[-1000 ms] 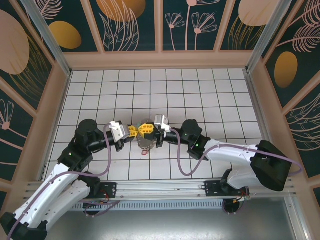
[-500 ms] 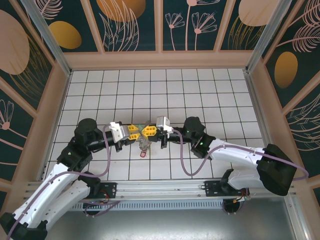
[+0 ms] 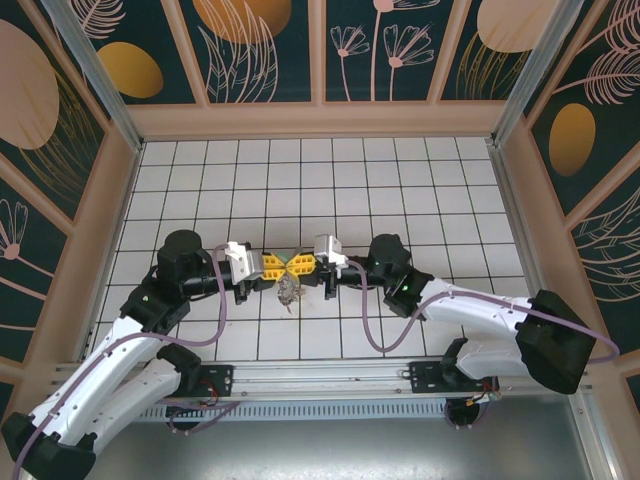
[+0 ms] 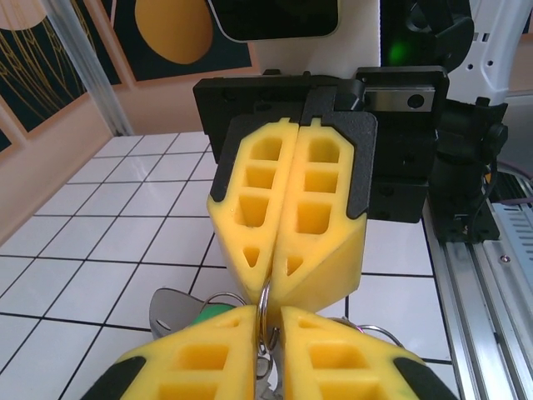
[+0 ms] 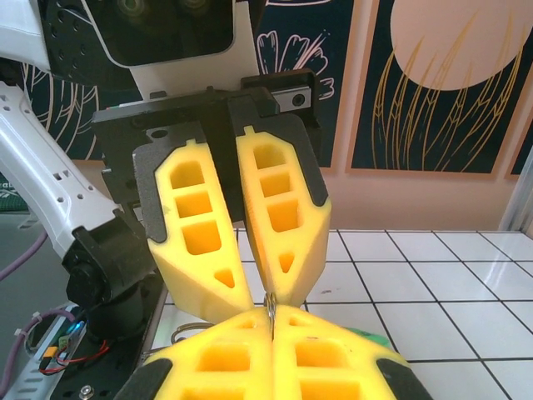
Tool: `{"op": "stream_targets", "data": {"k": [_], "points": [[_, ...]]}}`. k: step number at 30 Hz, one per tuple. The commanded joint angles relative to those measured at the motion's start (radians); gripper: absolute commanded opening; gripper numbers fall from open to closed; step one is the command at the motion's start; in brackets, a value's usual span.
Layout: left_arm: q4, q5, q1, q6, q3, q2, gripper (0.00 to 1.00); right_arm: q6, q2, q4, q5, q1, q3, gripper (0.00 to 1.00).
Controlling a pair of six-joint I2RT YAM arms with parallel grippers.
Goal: Put the keys on the keyring
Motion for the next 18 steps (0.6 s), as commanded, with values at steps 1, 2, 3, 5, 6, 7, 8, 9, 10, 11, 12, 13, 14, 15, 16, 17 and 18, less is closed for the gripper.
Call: {"op": "stream_targets", "data": {"k": [1,2,3,5,6,7,8,9,10,11,12,13,14,15,16,17,18], "points": [[-0.023,0.033,-0.004,0.009,0.020,0.003,0.14,-0.013,-0.045,0.096,-0.012,-0.003,-0.002,0.00],[-0.025,0.033,-0.004,0.008,0.020,0.002,0.13,-0.013,-0.047,0.098,-0.012,-0.005,-0.003,0.00],[-0.026,0.031,-0.004,0.010,0.019,0.003,0.13,-0.012,-0.049,0.099,-0.012,-0.006,-0.003,0.00],[-0.029,0.024,-0.004,0.011,0.019,0.004,0.13,-0.013,-0.053,0.098,-0.013,-0.008,-0.003,0.00],[-0.029,0.022,-0.003,0.010,0.019,0.003,0.13,-0.014,-0.054,0.096,-0.016,-0.009,-0.003,0.00],[-0.029,0.022,-0.005,0.012,0.017,0.003,0.13,-0.015,-0.056,0.094,-0.018,-0.009,-0.003,0.00],[-0.029,0.021,-0.004,0.012,0.017,0.003,0.11,-0.017,-0.057,0.092,-0.021,-0.009,-0.003,0.00],[-0.029,0.021,-0.004,0.012,0.018,0.004,0.09,-0.018,-0.059,0.090,-0.022,-0.010,-0.003,0.00],[-0.032,0.021,-0.004,0.014,0.019,0.007,0.05,-0.019,-0.060,0.089,-0.023,-0.009,-0.003,0.00],[-0.038,0.020,-0.004,0.021,0.023,0.011,0.00,-0.018,-0.060,0.088,-0.023,-0.010,-0.003,0.00],[-0.044,0.019,-0.005,0.029,0.027,0.014,0.00,-0.020,-0.062,0.083,-0.023,-0.010,-0.002,0.00],[-0.051,0.009,-0.003,0.037,0.033,0.018,0.00,-0.032,-0.064,0.064,-0.025,-0.010,0.003,0.00],[-0.055,-0.004,-0.003,0.040,0.038,0.020,0.00,-0.053,-0.067,0.030,-0.032,-0.010,0.011,0.00],[-0.062,-0.019,-0.004,0.047,0.045,0.021,0.00,-0.094,-0.074,-0.039,-0.040,-0.010,0.029,0.00],[-0.074,-0.031,-0.004,0.062,0.054,0.022,0.00,-0.156,-0.081,-0.134,-0.045,-0.010,0.049,0.06],[-0.087,-0.042,-0.005,0.072,0.060,0.023,0.00,-0.210,-0.087,-0.215,-0.045,-0.009,0.069,0.10],[-0.105,-0.054,-0.005,0.089,0.072,0.025,0.00,-0.258,-0.095,-0.315,-0.041,-0.010,0.092,0.12]]}}
